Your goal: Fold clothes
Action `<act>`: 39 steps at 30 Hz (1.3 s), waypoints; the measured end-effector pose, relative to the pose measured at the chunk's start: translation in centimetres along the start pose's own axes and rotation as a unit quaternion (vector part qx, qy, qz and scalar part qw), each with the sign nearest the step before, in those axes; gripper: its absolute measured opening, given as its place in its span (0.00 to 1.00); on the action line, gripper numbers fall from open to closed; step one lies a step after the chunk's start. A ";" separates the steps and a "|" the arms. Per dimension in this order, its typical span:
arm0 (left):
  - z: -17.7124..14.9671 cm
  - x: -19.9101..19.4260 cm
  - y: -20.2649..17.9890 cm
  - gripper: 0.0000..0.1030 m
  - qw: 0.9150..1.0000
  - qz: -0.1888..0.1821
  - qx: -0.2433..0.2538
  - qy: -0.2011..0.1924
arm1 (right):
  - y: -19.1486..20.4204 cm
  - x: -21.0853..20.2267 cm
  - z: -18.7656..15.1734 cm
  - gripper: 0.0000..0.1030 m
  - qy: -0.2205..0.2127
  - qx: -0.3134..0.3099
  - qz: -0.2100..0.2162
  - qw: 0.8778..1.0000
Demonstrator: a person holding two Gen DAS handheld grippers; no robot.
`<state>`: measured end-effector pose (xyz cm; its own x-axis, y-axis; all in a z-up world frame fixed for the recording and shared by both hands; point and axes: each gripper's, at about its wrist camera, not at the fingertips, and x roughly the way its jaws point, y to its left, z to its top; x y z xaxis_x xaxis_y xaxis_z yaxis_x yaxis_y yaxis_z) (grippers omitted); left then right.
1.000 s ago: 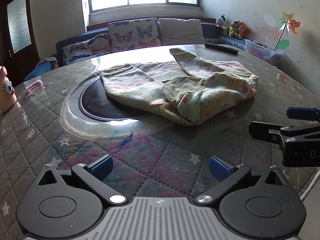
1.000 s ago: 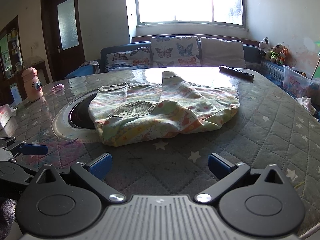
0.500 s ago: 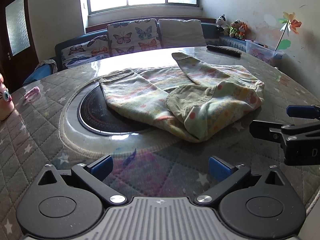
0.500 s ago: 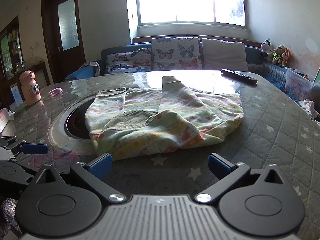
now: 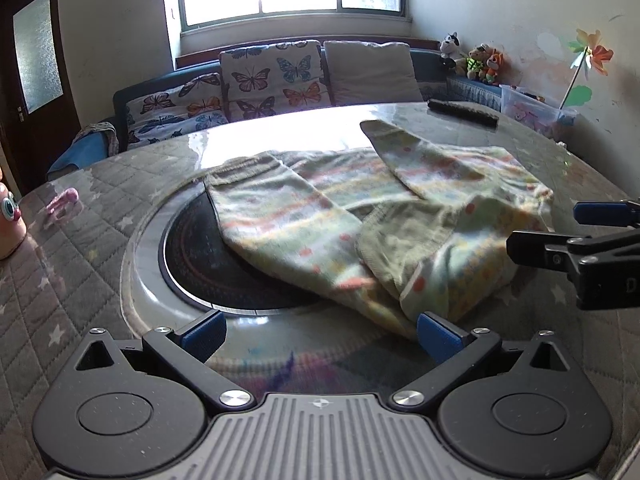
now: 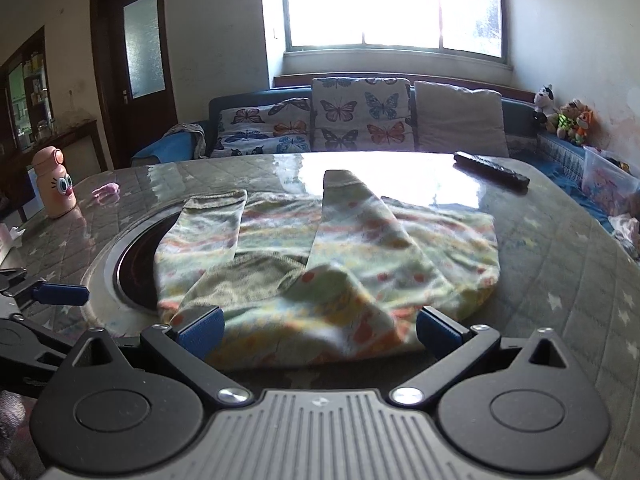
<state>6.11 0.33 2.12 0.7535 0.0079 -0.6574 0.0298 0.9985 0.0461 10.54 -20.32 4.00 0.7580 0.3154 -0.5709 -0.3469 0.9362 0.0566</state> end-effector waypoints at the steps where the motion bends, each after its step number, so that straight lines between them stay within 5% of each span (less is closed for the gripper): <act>1: 0.3 0.1 0.1 1.00 1.000 -0.001 -0.002 -0.002 | -0.1 0.5 0.5 1.00 0.001 -0.004 -0.001 1.000; 10: 2.9 1.6 0.7 0.99 0.999 -0.029 -0.024 -0.017 | -1.3 4.3 2.3 0.76 0.028 0.001 0.035 0.999; 18: 3.2 2.9 1.0 0.75 0.997 -0.069 -0.037 -0.012 | -2.5 5.2 1.8 0.16 0.045 0.019 0.067 0.997; 20: 3.6 3.0 1.3 0.71 0.996 -0.072 -0.048 -0.015 | -2.9 4.4 1.8 0.10 0.039 0.025 0.073 0.996; 33: 5.2 3.8 2.5 0.71 0.994 -0.063 -0.090 -0.022 | -3.9 -3.9 -1.4 0.07 0.013 0.003 0.109 0.994; 39: 4.0 3.4 0.1 0.72 0.994 -0.101 -0.038 -0.016 | -5.3 -5.8 -2.8 0.14 0.028 0.015 0.104 0.994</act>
<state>11.26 0.22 2.89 0.7572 -0.1945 -0.6235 0.1345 0.9806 -0.1426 6.49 -27.53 4.73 0.6392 0.4951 -0.5885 -0.4768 0.8555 0.2019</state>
